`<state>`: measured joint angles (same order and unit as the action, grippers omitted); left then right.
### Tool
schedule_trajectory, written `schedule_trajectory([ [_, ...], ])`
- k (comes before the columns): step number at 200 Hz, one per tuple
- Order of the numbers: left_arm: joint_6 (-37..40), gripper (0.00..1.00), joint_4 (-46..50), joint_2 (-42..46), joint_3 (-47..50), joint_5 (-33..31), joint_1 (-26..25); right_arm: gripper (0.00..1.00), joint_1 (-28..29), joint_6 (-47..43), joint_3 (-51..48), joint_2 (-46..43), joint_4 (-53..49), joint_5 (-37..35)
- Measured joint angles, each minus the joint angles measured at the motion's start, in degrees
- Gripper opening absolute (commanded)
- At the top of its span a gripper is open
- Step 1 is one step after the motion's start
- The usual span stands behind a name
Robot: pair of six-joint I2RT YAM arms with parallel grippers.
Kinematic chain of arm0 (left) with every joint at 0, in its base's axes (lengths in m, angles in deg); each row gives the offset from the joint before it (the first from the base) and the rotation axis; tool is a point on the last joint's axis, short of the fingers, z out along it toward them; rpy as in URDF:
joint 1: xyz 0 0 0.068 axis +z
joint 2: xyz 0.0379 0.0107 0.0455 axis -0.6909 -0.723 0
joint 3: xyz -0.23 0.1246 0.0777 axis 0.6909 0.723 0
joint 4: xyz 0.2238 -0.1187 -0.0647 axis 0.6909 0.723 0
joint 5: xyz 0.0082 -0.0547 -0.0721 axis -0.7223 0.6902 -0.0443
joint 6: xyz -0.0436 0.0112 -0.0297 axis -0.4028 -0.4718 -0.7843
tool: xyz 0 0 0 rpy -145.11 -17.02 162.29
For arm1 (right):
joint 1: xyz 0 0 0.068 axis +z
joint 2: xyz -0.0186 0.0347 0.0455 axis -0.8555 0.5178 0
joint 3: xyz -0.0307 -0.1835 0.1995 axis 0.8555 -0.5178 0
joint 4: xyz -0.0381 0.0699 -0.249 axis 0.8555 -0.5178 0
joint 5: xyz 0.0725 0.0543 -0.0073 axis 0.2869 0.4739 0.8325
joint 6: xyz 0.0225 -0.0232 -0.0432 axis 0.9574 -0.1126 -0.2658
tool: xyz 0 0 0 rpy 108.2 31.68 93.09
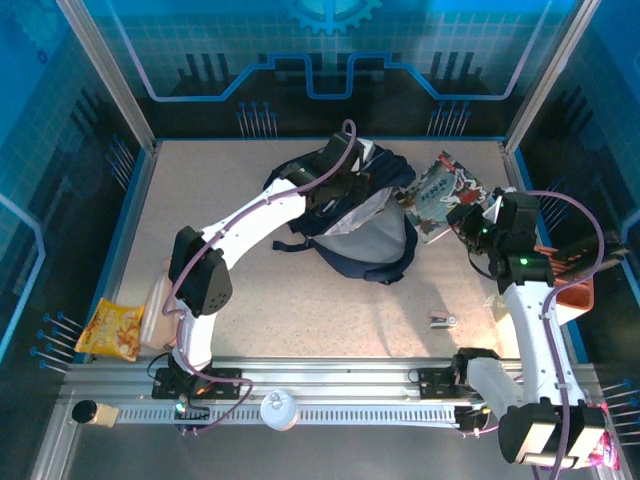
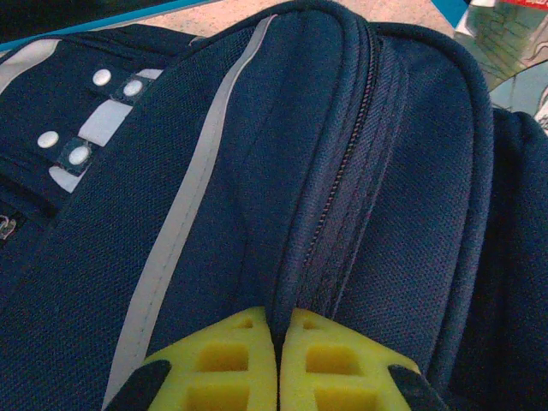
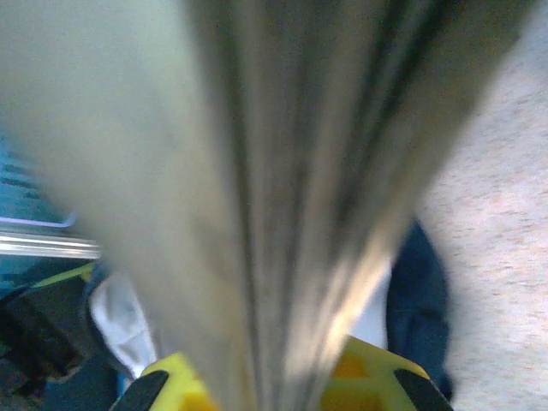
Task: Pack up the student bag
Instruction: Open the student bag at the center of the table, then place the book in the student bag.
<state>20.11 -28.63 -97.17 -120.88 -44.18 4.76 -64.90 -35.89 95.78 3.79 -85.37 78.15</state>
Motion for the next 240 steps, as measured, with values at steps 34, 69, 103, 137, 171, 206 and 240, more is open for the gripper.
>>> schedule_trajectory([
  [34, -0.59, 0.00, -0.11, -0.15, 0.00, 1.05, 0.00, 0.00, 0.37, 6.08, -4.33, 1.44, 5.77, 5.33],
  [69, -1.33, 0.00, -0.11, -0.15, -0.02, 1.88, 0.00, 0.00, 4.61, 11.80, -7.19, 4.92, 11.78, 7.08],
  [103, -1.46, 0.00, -0.13, -0.15, -0.02, 2.60, 0.00, 0.00, 9.81, 16.31, -7.89, 9.01, 19.30, 7.69],
  [137, -1.49, 0.00, -0.11, -0.15, -0.02, 3.26, 0.00, 0.00, 12.81, 20.74, -9.42, 13.99, 27.93, 7.69],
  [171, -1.49, 0.00, -0.11, -0.15, -0.02, 3.89, 0.00, 0.00, 14.67, 22.51, -9.44, 18.43, 32.72, 7.61],
  [206, -1.53, 0.00, -0.15, -0.15, 0.00, 4.20, 0.00, 0.00, 16.63, 24.17, -9.25, 25.75, 40.39, 5.68],
  [240, -2.60, 0.00, -0.96, -0.07, 0.59, 4.85, 0.35, 0.00, 17.99, 26.29, -8.61, 36.00, 46.12, 4.39],
])
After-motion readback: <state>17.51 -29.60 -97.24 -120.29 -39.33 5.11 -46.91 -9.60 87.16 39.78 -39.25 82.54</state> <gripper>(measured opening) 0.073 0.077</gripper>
